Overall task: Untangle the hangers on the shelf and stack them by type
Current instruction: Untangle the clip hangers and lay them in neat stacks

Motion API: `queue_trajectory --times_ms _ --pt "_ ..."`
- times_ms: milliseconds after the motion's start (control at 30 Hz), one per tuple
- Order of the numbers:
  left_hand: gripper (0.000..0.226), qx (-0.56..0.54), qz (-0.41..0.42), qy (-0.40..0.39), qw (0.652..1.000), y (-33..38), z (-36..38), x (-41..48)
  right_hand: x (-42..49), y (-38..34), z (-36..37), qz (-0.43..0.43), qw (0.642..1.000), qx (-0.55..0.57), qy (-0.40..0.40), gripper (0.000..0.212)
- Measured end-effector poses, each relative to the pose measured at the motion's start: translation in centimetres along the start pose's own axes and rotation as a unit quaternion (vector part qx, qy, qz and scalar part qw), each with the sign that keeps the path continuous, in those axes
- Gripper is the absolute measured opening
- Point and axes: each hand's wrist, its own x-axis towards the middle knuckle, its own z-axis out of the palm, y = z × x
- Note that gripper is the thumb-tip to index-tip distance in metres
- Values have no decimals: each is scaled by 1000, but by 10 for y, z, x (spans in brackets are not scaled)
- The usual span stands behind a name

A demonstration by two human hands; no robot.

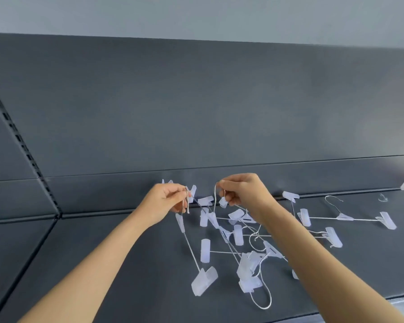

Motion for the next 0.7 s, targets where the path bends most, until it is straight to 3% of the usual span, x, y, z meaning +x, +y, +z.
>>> queue_trajectory --times_ms 233,533,700 --pt "21 58 -45 72 995 -38 0 -21 -7 34 68 53 994 -39 -85 20" --pt "36 90 -32 39 995 -51 17 -20 -15 50 68 21 991 -72 -113 30" --pt "40 101 -4 28 994 -49 26 -13 -15 63 54 34 993 -81 -73 28"
